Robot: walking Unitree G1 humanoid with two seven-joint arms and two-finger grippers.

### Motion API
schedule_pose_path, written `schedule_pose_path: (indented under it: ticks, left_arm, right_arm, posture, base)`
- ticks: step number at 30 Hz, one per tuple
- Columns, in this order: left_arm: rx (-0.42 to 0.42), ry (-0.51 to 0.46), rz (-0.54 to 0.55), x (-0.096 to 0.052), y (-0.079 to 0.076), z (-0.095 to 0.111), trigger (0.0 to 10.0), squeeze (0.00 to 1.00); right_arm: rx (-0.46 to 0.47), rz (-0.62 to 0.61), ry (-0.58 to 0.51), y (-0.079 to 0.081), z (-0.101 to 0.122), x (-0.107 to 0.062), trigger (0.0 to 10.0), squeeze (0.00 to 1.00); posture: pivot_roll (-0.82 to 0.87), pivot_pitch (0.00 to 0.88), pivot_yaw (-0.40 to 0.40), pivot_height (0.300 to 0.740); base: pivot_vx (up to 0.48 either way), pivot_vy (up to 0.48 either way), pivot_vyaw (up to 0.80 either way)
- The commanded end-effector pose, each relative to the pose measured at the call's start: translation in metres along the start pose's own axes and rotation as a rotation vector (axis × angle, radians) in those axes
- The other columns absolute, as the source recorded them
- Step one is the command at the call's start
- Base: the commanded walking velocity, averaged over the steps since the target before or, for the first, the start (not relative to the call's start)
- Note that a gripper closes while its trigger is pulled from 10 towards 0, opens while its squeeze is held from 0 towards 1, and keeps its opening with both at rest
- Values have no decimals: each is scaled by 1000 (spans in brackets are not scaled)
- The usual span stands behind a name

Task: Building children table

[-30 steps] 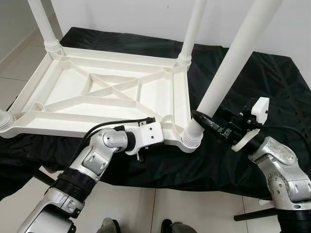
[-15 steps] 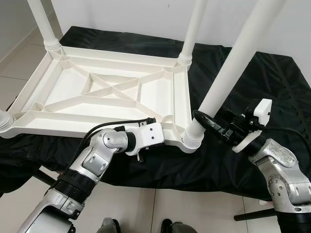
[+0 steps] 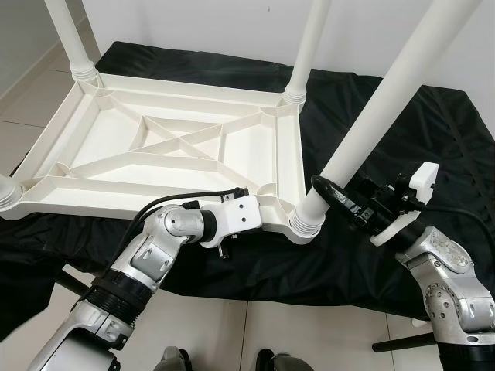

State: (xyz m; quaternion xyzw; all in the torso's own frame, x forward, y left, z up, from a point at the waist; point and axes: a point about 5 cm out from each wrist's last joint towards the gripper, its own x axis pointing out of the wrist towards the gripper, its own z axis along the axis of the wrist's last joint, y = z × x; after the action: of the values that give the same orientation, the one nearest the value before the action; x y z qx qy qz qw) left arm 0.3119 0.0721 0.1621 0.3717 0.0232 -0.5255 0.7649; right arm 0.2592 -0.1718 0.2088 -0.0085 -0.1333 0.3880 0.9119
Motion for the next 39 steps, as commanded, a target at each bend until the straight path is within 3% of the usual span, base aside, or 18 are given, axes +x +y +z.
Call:
schedule_pose_path:
  ticks: [1,13,27,39]
  left_arm:
    - [23,1,63,0,6,5,10000,0]
    - [19,1,65,-2,5,5,10000,0]
    - [21,-5,66,-1,6,8,10000,0]
    - [18,-7,66,0,6,8,10000,0]
  right_arm:
    - [140,28,126,14,-31,-1,10000,0]
    - [133,5,144,14,-35,-7,10000,0]
    - [120,1,117,27,-28,-3,10000,0]
    - [122,-132,92,32,-26,1,10000,0]
  posture:
    - [-58,181,-46,740]
    - [-62,188,-43,740]
    - [-67,194,-45,740]
    - [-70,196,-45,740]
  base:
    - [0,0,0]
    - [0,0,0]
    - [0,0,0]
    - [0,0,0]
